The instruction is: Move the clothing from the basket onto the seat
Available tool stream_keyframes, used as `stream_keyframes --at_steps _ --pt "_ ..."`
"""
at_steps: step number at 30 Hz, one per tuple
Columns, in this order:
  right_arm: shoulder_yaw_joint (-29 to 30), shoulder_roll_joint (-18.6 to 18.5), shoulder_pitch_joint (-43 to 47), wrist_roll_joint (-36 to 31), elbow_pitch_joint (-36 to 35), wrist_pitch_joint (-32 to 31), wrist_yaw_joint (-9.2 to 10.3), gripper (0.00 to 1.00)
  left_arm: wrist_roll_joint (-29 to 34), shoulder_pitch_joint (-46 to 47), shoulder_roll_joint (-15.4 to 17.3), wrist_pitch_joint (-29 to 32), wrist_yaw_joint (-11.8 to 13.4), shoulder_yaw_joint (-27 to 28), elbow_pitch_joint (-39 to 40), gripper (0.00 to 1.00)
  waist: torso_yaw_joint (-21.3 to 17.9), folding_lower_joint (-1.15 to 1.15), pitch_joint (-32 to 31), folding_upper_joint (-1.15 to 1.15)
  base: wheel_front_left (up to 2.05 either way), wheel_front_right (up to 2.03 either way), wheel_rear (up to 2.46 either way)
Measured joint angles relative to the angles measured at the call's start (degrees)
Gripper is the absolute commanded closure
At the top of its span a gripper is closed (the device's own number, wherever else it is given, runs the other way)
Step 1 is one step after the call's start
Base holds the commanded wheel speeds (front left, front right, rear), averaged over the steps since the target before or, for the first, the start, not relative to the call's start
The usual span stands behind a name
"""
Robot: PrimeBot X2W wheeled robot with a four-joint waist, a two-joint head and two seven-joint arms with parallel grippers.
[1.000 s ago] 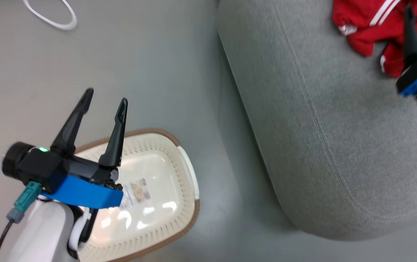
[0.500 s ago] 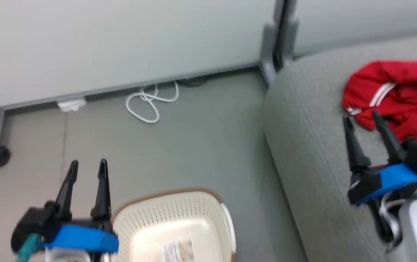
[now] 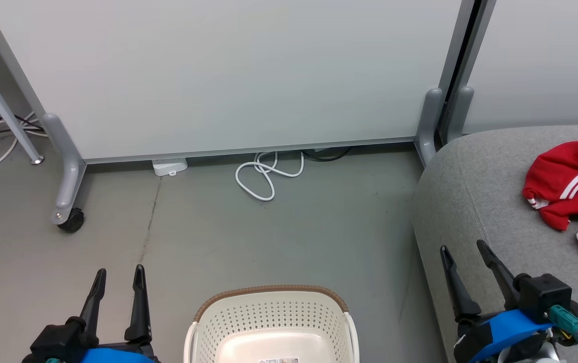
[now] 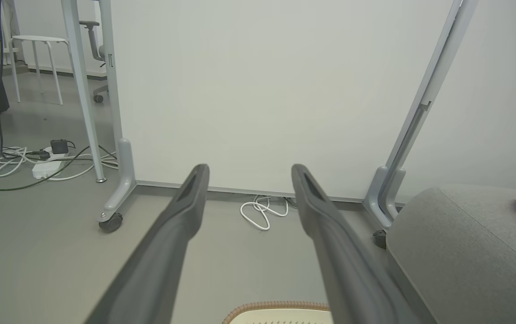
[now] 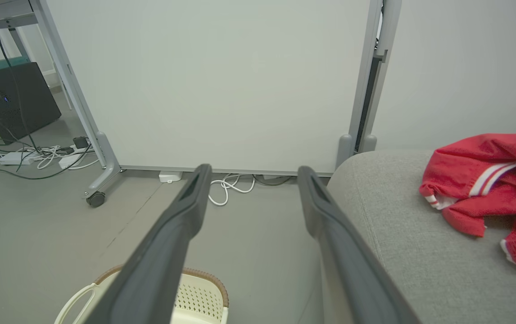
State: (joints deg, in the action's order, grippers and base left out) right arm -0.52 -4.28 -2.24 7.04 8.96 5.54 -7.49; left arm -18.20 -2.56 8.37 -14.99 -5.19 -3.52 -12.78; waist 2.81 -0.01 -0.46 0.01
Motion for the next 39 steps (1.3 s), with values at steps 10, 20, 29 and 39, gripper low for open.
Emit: stream_keyframes --at_steps 10,20,29,39 --pt "0.9 0.9 0.8 -0.4 0.6 0.1 0.00 0.00 0.6 -0.2 -0.3 0.0 -0.9 0.7 -1.6 0.00 0.3 0.01 0.2 -0.01 0.00 0.00 0.00" --pt "0.7 1.2 1.1 -0.8 0.0 0.1 0.00 0.00 1.1 -0.1 -0.7 0.0 -1.3 0.9 -2.0 0.00 -0.4 0.02 0.9 -0.01 0.00 0.00 0.00" --pt "0.4 1.3 1.1 -0.4 0.1 0.1 0.00 1.00 1.0 -0.1 -1.3 0.0 -1.4 1.0 -1.8 1.00 -0.8 0.02 1.3 -0.01 0.00 0.00 0.00" --pt "0.6 1.4 2.4 2.9 4.3 -0.6 0.00 1.00 -1.9 -1.8 -2.7 1.4 -1.4 1.0 -5.5 1.00 -0.9 0.02 1.3 -0.01 0.00 0.00 0.00"
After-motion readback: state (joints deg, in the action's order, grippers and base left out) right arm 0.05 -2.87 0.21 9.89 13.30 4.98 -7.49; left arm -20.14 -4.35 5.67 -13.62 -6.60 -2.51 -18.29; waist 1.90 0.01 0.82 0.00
